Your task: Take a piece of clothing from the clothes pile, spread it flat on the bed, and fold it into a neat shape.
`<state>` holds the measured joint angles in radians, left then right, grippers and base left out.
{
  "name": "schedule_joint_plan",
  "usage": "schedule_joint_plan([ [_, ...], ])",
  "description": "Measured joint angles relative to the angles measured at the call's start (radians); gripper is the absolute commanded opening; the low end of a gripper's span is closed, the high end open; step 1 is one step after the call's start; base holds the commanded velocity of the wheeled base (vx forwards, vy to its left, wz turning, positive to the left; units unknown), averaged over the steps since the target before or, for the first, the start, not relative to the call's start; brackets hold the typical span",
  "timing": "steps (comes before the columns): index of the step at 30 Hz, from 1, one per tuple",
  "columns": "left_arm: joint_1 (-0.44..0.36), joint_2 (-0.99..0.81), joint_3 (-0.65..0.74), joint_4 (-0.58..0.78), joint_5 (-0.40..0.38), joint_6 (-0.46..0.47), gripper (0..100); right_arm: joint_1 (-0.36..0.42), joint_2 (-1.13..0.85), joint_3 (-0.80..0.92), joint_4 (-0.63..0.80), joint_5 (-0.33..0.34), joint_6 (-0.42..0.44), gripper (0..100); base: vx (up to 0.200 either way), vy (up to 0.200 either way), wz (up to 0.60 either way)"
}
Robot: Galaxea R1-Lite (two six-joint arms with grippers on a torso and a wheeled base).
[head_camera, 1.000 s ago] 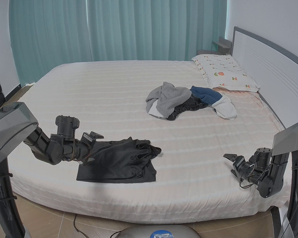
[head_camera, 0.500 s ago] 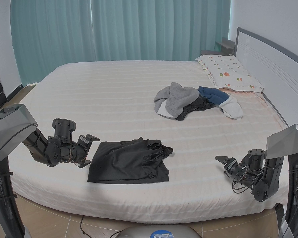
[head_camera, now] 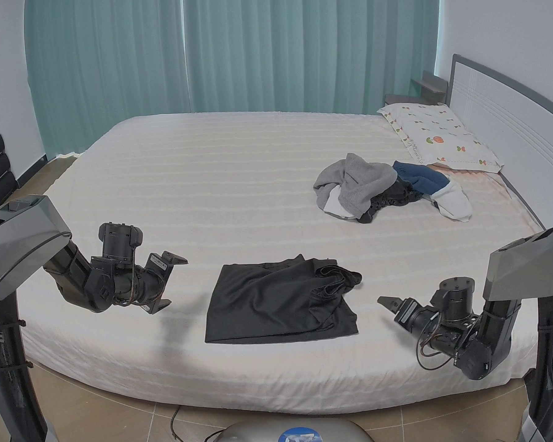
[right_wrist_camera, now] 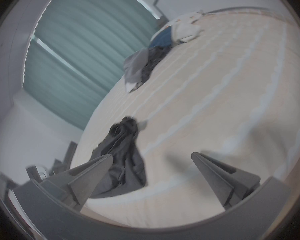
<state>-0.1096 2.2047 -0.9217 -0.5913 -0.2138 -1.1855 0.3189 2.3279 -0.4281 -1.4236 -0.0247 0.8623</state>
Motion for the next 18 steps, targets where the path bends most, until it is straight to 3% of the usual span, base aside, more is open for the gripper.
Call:
schedule_joint_plan([
  [3, -0.001, 0.0, 0.001, -0.001, 0.001, 0.002, 100, 0.059, -0.011, -0.037, 0.064, -0.053, -0.082, 100, 0.0, 0.2, 0.0],
  [6, -0.002, 0.001, 0.001, -0.001, 0.004, 0.004, 100, 0.098, -0.021, -0.087, 0.145, -0.084, -0.139, 100, 0.0, 0.0, 0.0],
  [18, -0.008, 0.002, 0.001, -0.002, 0.009, 0.01, 100, 0.133, -0.038, -0.377, 0.537, -0.194, -0.174, 100, 0.0, 0.0, 0.0],
])
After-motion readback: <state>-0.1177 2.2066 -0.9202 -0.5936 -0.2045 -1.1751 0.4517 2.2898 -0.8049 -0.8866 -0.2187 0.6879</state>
